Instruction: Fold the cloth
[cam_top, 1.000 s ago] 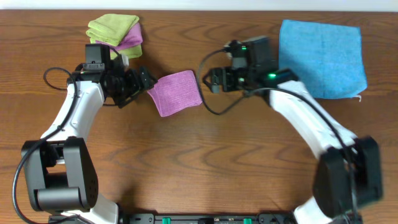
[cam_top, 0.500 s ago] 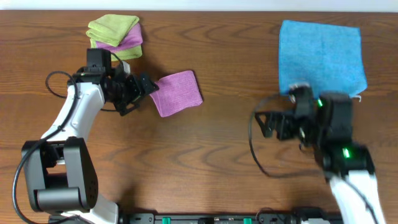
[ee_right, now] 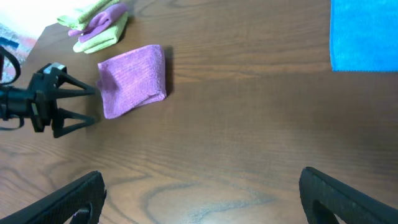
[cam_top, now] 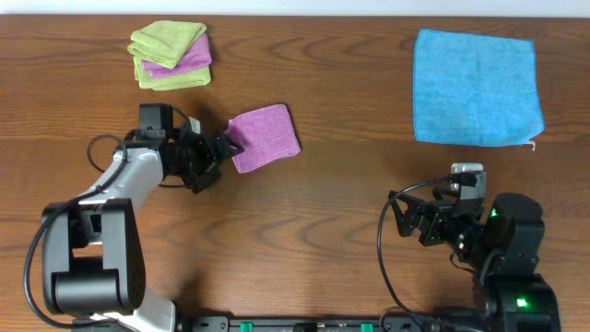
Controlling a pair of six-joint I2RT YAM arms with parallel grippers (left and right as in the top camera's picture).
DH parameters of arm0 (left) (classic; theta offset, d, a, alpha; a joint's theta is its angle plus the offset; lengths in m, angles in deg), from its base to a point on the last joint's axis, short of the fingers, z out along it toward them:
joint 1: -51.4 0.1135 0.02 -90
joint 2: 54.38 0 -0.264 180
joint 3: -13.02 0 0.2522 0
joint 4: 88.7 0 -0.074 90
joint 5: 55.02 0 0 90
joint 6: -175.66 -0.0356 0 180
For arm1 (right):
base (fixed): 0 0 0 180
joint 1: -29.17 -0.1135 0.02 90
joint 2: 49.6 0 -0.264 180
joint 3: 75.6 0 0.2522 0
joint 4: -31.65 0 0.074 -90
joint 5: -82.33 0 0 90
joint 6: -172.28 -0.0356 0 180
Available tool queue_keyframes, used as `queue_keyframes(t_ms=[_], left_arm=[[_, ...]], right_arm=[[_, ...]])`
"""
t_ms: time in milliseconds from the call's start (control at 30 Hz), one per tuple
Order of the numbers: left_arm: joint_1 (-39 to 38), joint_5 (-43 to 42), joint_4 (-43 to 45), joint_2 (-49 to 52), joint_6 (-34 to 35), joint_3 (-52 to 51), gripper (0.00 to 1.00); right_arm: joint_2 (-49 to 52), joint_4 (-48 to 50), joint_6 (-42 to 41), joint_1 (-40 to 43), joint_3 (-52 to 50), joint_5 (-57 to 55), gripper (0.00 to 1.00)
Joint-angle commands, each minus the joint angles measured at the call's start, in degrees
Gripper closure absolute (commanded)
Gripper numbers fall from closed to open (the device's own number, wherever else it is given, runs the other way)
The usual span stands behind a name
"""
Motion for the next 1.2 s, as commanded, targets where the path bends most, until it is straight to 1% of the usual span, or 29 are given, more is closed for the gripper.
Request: queue_keyframes(t_ms=[0,267,767,1000,1100,1133,1167], left_arm=[[-0.59,-1.25,2.32,-0.61,4.17,-1.86,0.05],[-2.93,-0.22,9.92,-0.59,7.87,-5.7,0.05],[-8.66,10.05,17.46,0.35,13.22,-6.03,0.05],[-9.33,11.56,21.64,4.79,14.05,-6.03,0.05],[-9.51,11.1,23.39,8.2,14.03,-6.03,0.0],[-9.64,11.04,24.06,9.29,14.03,-6.03,0.05],[-9.73,10.64,24.79,10.34,14.01,-6.03,0.08]], right_arm=[[-0.26,-0.61,-1.2,0.55,-0.42,0.81,0.01],[-0.26,-0.81,-1.2,0.52,-0.42,0.81,0.01],[-0.26,-0.81,-1.2,0.52,-0.42,0.81,0.01],[-0.26,-0.81,-1.2,0.52,-0.42,0.81,0.01],[-0.26,-0.81,-1.2,0.52,-0.42,0.81,0.01],[-0.26,-0.81,-1.2,0.52,-0.42,0.81,0.01],[-0.26,-0.81,-1.2,0.52,-0.42,0.81,0.01]])
